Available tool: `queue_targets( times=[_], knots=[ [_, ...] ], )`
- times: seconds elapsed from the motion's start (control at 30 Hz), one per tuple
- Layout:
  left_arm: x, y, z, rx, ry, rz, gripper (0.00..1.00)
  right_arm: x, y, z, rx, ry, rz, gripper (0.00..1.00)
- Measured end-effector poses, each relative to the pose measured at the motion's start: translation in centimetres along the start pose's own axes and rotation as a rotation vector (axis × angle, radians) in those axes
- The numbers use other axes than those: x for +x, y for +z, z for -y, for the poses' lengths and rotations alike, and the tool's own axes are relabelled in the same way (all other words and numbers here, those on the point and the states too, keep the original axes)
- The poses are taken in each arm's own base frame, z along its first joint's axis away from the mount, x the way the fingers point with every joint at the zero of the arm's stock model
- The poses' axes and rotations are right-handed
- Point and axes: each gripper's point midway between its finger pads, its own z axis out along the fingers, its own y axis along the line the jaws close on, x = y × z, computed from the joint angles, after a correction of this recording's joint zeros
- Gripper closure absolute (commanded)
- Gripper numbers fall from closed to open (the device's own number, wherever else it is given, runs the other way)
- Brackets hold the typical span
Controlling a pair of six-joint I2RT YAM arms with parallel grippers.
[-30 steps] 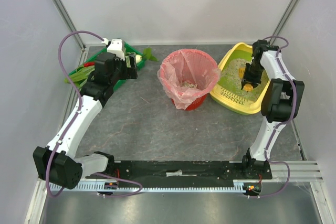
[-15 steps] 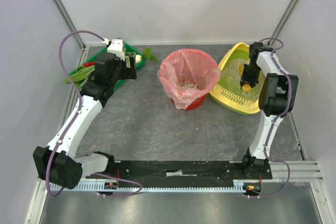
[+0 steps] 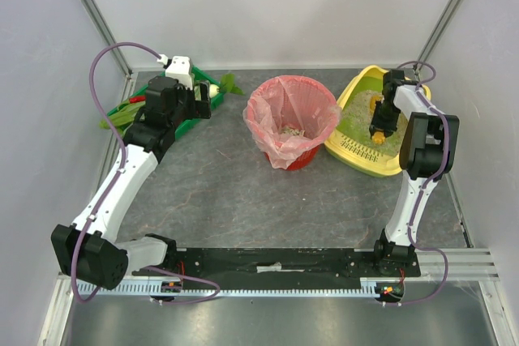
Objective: Clean the litter box
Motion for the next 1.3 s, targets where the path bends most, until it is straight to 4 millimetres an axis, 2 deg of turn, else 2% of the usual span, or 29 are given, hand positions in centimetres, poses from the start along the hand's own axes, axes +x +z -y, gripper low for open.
queue_targets(
  times=[0.43, 0.97, 1.1, 1.3],
  knots=[
    [-0.3, 0.4, 0.0, -0.002, 0.008, -0.004, 0.05, -1.3, 0.9, -0.3, -0.012, 0.005, 0.068, 1.00],
    [-0.4, 0.8, 0.1, -0.002, 0.009, -0.008, 0.05, -2.7, 0.6, 0.1, -0.011, -0.022, 0.212, 1.00],
    [-0.2, 1.0, 0.1, -0.003, 0.010, -0.014, 0.05, -2.5, -0.4, 0.4, -0.010, -0.024, 0.243, 1.00],
    [-0.2, 1.0, 0.1, -0.003, 0.010, -0.015, 0.05, -2.3, -3.1, 0.6, -0.023, -0.005, 0.285, 1.00]
  ],
)
